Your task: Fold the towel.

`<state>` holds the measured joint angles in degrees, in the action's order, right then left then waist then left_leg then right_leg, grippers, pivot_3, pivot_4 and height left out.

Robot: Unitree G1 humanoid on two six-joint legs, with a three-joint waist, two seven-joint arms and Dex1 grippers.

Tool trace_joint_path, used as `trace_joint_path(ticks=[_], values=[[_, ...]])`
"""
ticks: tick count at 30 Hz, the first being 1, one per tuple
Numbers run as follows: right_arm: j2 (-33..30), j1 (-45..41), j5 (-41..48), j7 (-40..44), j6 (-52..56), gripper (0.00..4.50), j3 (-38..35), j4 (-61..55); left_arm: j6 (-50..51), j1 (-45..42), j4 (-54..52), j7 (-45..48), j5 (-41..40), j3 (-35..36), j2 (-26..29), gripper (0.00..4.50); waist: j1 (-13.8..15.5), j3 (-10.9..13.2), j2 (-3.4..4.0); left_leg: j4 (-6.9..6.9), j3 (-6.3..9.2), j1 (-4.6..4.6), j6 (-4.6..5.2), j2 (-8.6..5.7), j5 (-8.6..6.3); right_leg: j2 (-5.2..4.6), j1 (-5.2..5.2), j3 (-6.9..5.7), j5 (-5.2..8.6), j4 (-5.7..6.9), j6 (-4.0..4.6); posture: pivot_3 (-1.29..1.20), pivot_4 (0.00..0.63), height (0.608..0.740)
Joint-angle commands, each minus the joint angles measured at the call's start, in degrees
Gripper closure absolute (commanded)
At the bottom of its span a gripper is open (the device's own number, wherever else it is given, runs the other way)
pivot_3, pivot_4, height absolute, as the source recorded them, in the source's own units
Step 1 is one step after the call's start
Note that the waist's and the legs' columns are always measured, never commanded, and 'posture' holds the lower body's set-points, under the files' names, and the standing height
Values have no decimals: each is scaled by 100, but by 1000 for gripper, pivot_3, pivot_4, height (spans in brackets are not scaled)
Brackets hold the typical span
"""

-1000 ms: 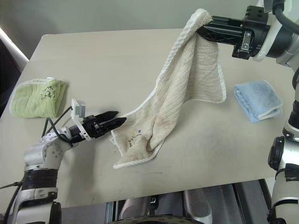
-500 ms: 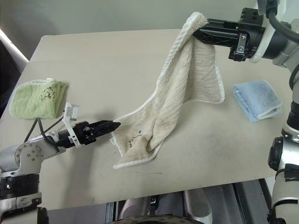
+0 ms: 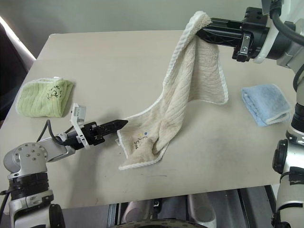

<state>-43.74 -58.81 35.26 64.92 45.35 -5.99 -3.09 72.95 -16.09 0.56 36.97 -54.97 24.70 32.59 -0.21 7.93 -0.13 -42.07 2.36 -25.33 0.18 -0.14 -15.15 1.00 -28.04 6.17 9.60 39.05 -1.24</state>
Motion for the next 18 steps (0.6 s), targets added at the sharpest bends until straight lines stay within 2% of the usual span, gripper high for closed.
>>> trace_joint_path(ticks=[1, 4, 9, 18], values=[[-82, -24, 50, -50, -130, 4463, -110, -81, 118, -13, 26, -68, -83, -61, -50, 0, 4, 0, 0, 0, 0, 4, 0, 0, 0, 0, 4, 0, 0, 0, 0, 0, 150, 703], [-80, -28, 36, -49, -157, 4500, -100, -51, -17, -201, 171, -242, -110, 103, -192, 585, 6, 0, 0, 1, 1, 23, 2, -1, -1, 0, 25, 0, 1, -1, -2, 0, 150, 703], [-82, 22, 27, -56, -205, 4500, -92, -38, -60, -264, 157, -389, -161, 149, -356, 2293, -2, 2, -4, 2, 1, 28, 4, -1, -2, 1, 27, 0, 1, 0, -2, 0, 150, 703], [-120, 68, 30, -57, -257, 4500, -85, -51, -282, -305, 218, -546, -76, 234, -412, 2293, -1, 2, -4, 2, 1, 28, 0, -1, 0, 1, 28, 0, 2, -1, -2, 0, 150, 703]])
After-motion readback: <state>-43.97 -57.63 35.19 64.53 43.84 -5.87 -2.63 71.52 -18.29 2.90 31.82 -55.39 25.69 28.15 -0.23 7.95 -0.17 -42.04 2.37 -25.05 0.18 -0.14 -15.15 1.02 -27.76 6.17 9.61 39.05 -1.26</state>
